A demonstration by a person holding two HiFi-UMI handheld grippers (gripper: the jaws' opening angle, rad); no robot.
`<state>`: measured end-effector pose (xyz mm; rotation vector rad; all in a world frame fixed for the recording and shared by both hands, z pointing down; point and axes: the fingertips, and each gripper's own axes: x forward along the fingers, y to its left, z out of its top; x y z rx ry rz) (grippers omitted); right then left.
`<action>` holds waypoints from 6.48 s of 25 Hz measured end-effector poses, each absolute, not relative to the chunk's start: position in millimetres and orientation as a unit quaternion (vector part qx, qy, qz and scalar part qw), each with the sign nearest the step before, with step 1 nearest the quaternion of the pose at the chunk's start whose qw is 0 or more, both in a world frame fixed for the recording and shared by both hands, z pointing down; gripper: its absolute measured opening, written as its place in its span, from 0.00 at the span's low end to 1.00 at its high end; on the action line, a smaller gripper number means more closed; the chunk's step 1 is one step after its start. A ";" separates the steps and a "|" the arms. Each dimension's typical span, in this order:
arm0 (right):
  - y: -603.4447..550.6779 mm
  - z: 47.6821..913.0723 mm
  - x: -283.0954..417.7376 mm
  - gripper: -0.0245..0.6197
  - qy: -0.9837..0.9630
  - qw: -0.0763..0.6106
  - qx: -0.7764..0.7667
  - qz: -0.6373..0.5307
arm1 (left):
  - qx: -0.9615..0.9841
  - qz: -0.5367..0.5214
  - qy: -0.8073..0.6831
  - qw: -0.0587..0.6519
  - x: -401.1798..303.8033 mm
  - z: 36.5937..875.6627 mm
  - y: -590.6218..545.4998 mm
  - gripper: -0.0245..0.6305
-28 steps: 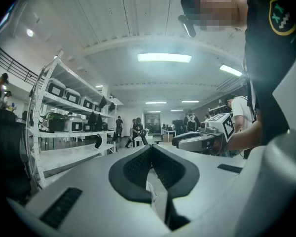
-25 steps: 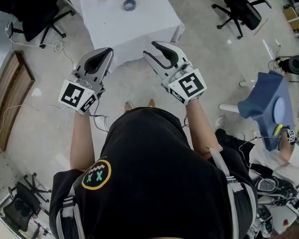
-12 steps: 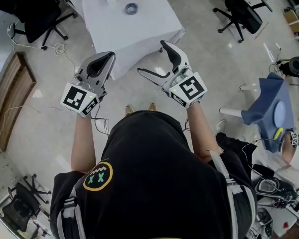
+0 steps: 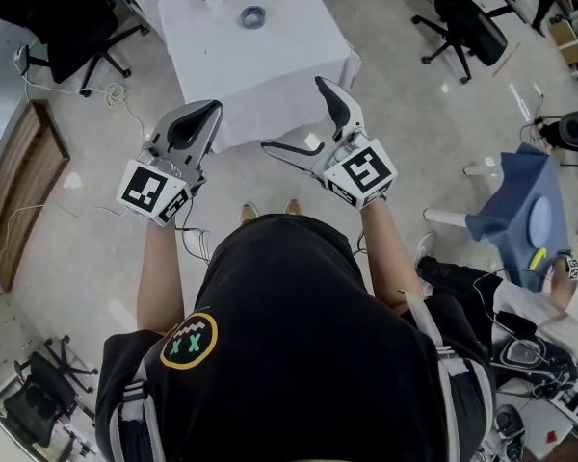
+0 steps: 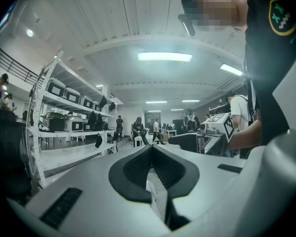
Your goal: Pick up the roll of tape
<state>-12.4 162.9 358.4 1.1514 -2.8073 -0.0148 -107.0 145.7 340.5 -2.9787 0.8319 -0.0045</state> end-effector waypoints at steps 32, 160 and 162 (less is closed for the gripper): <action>194.8 373.5 60.3 0.97 -0.934 0.043 0.355 -0.007 | -0.956 -0.016 0.289 0.040 -35.4 347.7 178.8 0.07; -330.1 820.3 -12.8 0.73 -0.799 0.598 -0.041 -0.047 | -0.924 -0.069 0.375 -0.038 -102.0 382.5 -300.3 0.07; -329.2 820.7 -12.4 0.72 -0.797 0.601 -0.043 -0.047 | -0.923 -0.067 0.376 -0.039 -102.8 383.4 -298.5 0.07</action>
